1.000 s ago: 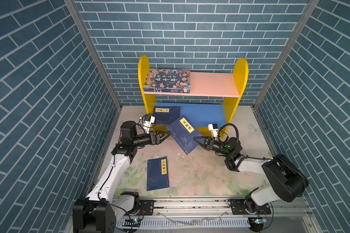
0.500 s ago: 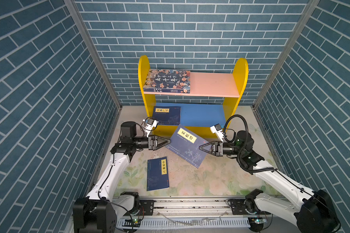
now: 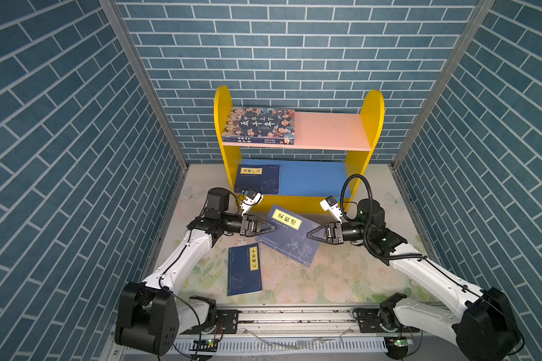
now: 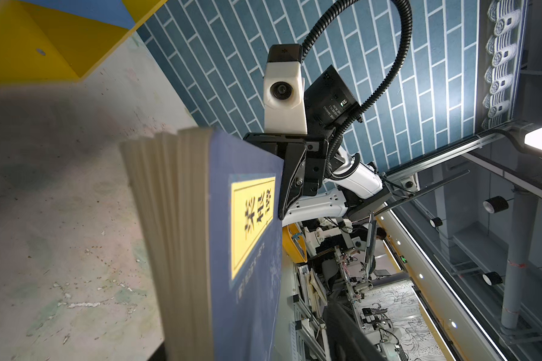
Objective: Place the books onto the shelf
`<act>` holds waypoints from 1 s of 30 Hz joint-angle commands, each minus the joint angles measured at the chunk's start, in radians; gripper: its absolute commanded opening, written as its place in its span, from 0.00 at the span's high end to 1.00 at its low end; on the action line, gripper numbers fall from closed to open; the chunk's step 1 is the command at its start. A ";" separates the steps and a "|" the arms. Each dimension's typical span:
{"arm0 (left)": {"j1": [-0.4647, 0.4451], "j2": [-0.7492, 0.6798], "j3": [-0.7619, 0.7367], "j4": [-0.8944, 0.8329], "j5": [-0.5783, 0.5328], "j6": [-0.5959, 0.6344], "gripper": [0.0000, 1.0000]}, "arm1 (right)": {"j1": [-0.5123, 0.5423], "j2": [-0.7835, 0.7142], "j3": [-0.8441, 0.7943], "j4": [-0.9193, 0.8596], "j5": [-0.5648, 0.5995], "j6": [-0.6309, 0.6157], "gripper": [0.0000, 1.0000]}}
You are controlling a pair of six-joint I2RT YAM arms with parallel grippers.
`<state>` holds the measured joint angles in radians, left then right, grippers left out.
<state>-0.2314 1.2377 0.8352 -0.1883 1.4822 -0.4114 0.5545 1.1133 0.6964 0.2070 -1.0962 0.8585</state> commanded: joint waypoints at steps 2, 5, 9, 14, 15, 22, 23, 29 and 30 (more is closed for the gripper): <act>-0.017 0.014 0.044 0.015 0.003 -0.001 0.51 | -0.001 0.002 0.033 0.053 -0.016 -0.039 1.00; -0.024 0.011 0.038 0.020 -0.008 -0.005 0.68 | -0.001 0.005 0.028 0.061 -0.008 -0.038 1.00; -0.026 -0.009 -0.001 0.123 -0.033 -0.046 1.00 | -0.001 0.012 0.021 0.073 0.008 -0.038 0.97; -0.025 -0.019 -0.015 0.164 -0.082 -0.050 1.00 | -0.002 0.039 -0.031 0.202 0.048 0.040 0.68; -0.023 -0.021 -0.010 0.164 -0.089 -0.050 1.00 | -0.003 0.040 -0.043 0.231 0.054 0.056 0.64; 0.016 -0.048 0.058 0.153 -0.096 -0.070 1.00 | -0.002 0.004 -0.120 0.356 0.101 0.137 0.57; 0.021 -0.050 0.061 0.159 -0.100 -0.080 1.00 | -0.002 0.001 -0.129 0.380 0.107 0.151 0.57; 0.037 -0.056 0.040 0.281 -0.158 -0.194 1.00 | -0.002 0.037 -0.168 0.550 0.117 0.248 0.55; 0.037 -0.051 0.033 0.312 -0.166 -0.220 1.00 | -0.002 0.052 -0.173 0.571 0.120 0.259 0.55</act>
<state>-0.2024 1.1934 0.8627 0.0177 1.3403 -0.5610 0.5541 1.1469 0.5335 0.6353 -0.9916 1.0447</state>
